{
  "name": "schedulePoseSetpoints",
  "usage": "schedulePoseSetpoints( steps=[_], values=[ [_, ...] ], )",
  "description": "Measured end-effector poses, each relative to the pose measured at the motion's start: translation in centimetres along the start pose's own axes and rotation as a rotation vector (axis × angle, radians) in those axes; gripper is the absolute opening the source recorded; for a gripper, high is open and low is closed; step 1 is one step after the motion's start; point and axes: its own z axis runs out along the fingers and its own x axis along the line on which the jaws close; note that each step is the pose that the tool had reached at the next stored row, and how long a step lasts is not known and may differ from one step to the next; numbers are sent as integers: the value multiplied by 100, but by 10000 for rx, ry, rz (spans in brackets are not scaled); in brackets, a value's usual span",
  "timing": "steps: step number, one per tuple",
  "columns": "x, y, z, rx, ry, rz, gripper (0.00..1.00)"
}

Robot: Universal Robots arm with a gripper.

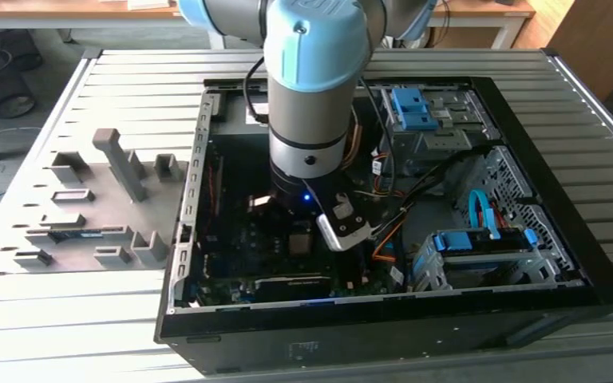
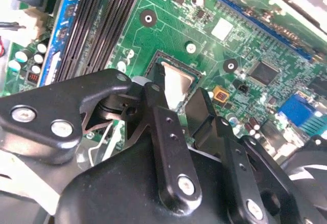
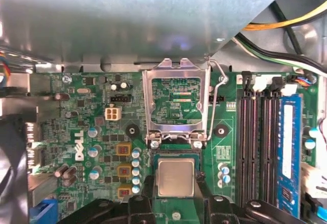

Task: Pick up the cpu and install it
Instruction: 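Place the cpu into insertion slot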

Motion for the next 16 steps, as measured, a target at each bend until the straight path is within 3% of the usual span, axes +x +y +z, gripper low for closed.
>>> schedulePoseSetpoints(
  steps=[6, 10, 13, 15, 16],
  values=[
    [5, -6, -209, 5, 1, 13, 44],
    [7, 15, -281, 9, 0, 14, 44],
    [8, 25, -317, 19, 0, 15, 36],
    [8, 28, -339, 27, 1, 16, 24],
    [8, 29, -351, 28, 0, 16, 24]
  ],
)
